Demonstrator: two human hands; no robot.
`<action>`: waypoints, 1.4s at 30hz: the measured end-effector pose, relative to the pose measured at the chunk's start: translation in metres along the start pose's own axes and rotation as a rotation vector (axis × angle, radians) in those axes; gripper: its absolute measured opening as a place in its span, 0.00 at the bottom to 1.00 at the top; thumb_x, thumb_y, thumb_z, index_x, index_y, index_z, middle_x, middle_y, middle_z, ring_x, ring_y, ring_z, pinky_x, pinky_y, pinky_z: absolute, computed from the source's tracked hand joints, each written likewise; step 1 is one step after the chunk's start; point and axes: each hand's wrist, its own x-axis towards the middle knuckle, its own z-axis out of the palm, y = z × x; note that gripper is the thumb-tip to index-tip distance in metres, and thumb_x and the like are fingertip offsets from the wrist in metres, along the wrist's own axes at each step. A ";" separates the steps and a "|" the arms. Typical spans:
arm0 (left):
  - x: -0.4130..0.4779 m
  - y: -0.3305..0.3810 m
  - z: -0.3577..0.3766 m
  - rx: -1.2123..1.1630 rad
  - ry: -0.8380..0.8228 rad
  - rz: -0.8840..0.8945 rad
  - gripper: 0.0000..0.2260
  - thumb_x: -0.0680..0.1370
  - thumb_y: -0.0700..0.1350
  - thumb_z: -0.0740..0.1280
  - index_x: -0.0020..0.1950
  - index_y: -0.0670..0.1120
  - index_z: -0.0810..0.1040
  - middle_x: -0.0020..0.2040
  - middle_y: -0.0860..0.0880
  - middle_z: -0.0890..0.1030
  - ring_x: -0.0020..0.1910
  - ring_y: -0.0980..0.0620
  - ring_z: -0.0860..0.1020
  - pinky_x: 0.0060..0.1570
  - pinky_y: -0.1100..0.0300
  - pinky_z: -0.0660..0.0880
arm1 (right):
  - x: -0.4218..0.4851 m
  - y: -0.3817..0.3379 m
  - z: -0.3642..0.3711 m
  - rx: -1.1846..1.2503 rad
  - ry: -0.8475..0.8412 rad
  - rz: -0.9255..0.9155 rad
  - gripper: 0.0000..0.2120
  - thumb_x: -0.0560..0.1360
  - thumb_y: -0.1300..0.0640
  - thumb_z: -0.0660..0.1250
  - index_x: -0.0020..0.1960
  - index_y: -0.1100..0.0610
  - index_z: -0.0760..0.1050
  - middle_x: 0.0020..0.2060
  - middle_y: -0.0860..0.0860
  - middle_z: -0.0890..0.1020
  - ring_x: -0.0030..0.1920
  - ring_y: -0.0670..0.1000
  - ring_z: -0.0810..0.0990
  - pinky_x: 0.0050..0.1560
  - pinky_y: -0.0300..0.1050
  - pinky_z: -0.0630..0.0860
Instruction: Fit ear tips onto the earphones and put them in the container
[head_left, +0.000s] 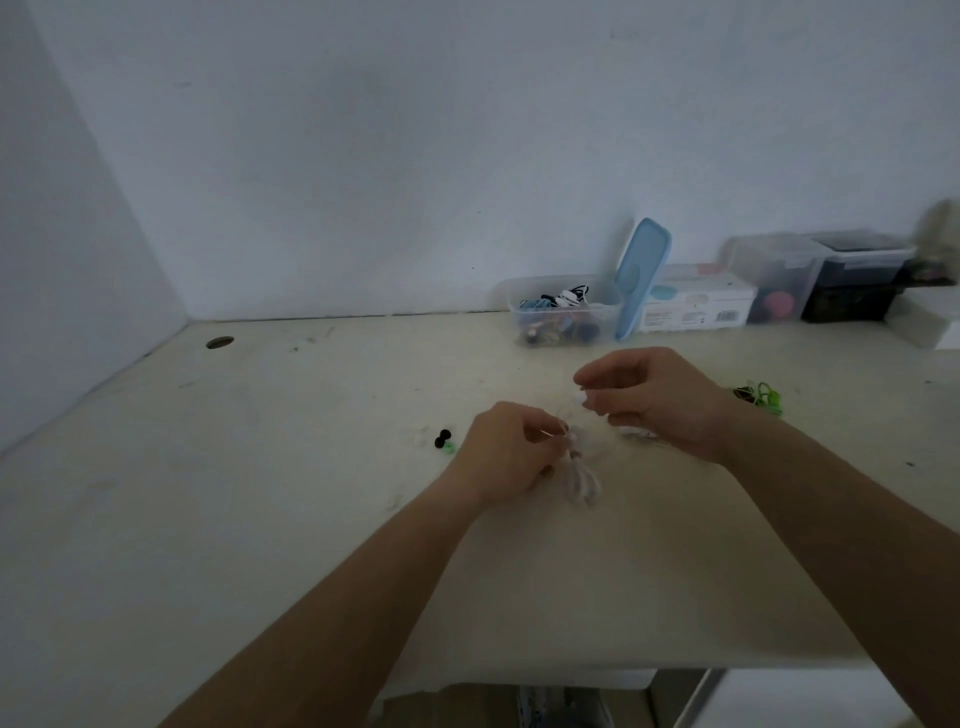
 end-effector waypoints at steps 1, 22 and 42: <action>-0.002 0.001 -0.007 0.010 0.018 -0.002 0.06 0.78 0.43 0.70 0.53 0.47 0.84 0.43 0.50 0.86 0.34 0.55 0.83 0.33 0.63 0.78 | 0.001 0.000 0.000 -0.019 0.005 -0.020 0.08 0.72 0.66 0.74 0.50 0.57 0.83 0.37 0.48 0.85 0.38 0.43 0.81 0.40 0.37 0.76; -0.069 -0.056 -0.107 0.405 0.145 -0.179 0.08 0.69 0.42 0.77 0.42 0.53 0.82 0.41 0.54 0.82 0.34 0.62 0.78 0.30 0.76 0.68 | -0.001 0.001 0.033 0.059 0.029 -0.122 0.04 0.70 0.66 0.75 0.44 0.62 0.81 0.36 0.54 0.82 0.34 0.48 0.80 0.40 0.39 0.80; -0.058 -0.032 -0.126 -0.197 0.147 -0.159 0.09 0.72 0.33 0.74 0.51 0.41 0.84 0.45 0.44 0.86 0.43 0.51 0.85 0.46 0.63 0.81 | 0.016 0.006 0.037 0.193 -0.065 -0.046 0.04 0.74 0.66 0.70 0.49 0.63 0.83 0.36 0.54 0.82 0.37 0.48 0.80 0.43 0.38 0.79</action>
